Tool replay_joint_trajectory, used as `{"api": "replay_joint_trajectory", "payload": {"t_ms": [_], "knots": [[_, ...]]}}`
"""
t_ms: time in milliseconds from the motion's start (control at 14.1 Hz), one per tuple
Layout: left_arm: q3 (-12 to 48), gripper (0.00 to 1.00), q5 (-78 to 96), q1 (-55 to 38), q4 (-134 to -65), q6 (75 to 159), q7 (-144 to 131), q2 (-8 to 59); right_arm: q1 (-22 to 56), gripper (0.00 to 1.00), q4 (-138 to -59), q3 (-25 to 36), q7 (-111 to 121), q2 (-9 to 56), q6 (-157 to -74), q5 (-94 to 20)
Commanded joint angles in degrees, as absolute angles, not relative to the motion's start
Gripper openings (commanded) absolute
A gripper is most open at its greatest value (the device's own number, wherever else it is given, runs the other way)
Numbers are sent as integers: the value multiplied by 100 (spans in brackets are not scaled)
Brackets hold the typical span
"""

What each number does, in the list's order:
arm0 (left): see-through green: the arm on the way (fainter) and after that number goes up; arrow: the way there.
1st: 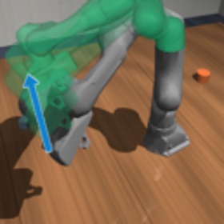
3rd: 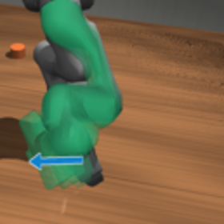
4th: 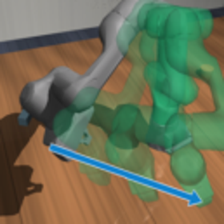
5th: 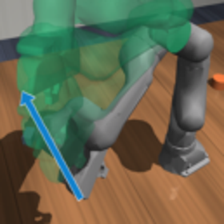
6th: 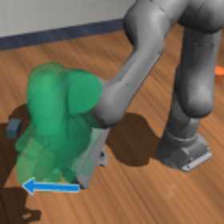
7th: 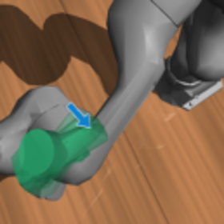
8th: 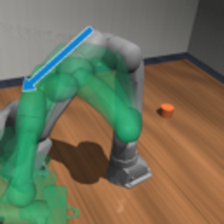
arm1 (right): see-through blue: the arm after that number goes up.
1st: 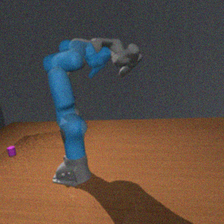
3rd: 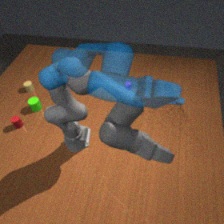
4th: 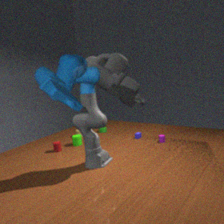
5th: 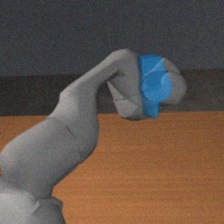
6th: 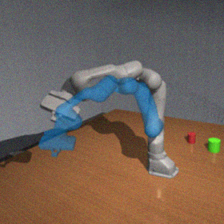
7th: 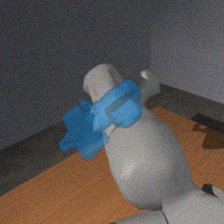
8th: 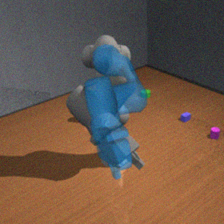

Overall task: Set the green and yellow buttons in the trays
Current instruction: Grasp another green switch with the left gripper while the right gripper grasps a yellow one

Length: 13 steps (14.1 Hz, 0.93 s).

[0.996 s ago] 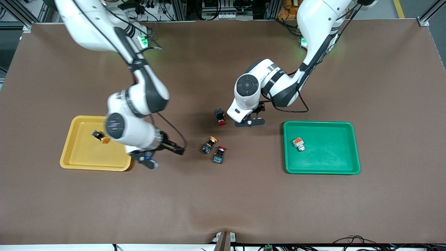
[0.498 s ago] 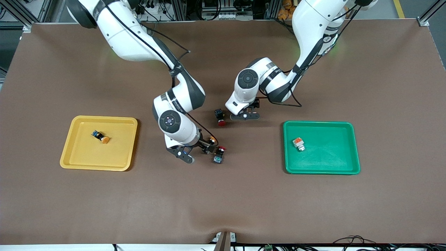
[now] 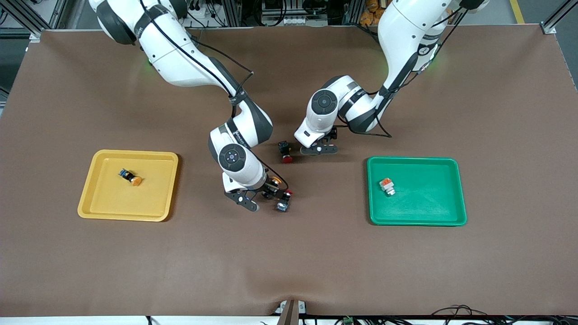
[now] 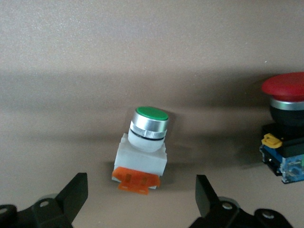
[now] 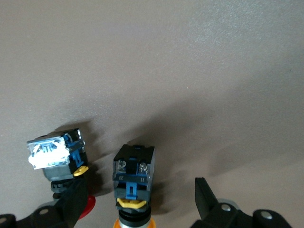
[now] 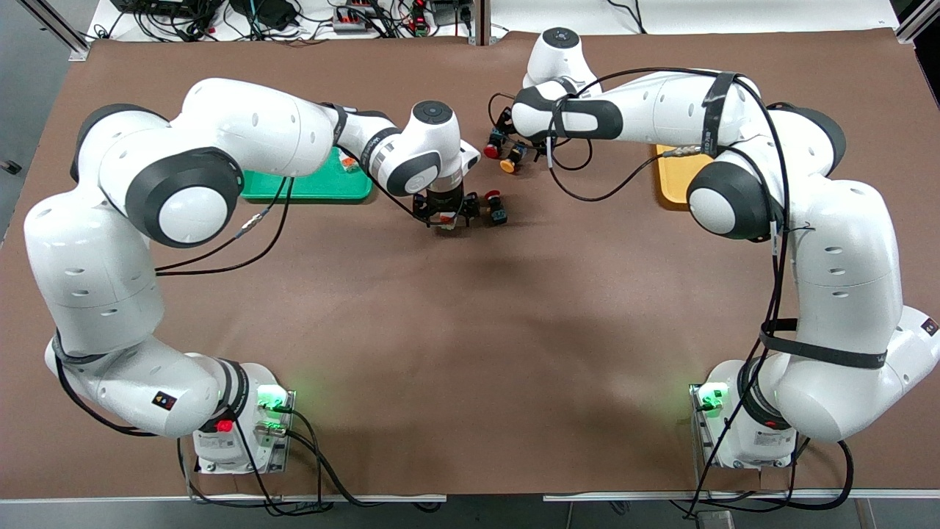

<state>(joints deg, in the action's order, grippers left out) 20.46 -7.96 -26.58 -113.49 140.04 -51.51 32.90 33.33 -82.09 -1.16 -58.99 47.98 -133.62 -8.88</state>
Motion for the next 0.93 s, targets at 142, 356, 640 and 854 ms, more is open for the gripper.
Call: {"api": "replay_joint_trajectory", "payload": {"t_ms": [142, 356, 640, 854], "knots": [[2083, 42, -1396, -2523, -11391, 14115, -5071, 3340, 3480, 69, -8060, -44, -6047, 4957, -13350, -773], [2083, 0, -1397, -2523, -11373, 14115, -5097, 3349, 3480, 0, -8060, -44, -6047, 4983, -13351, -651], [2074, 0, -1406, -2365, -11321, 14054, -5054, 3287, 3384, 0, -8025, -53, -6012, 4861, -13272, -650], [2092, 0, -1406, -2067, -11312, 14036, -4738, 3138, 3069, 0, -8007, -44, -5924, 4432, -12765, -677]]}}
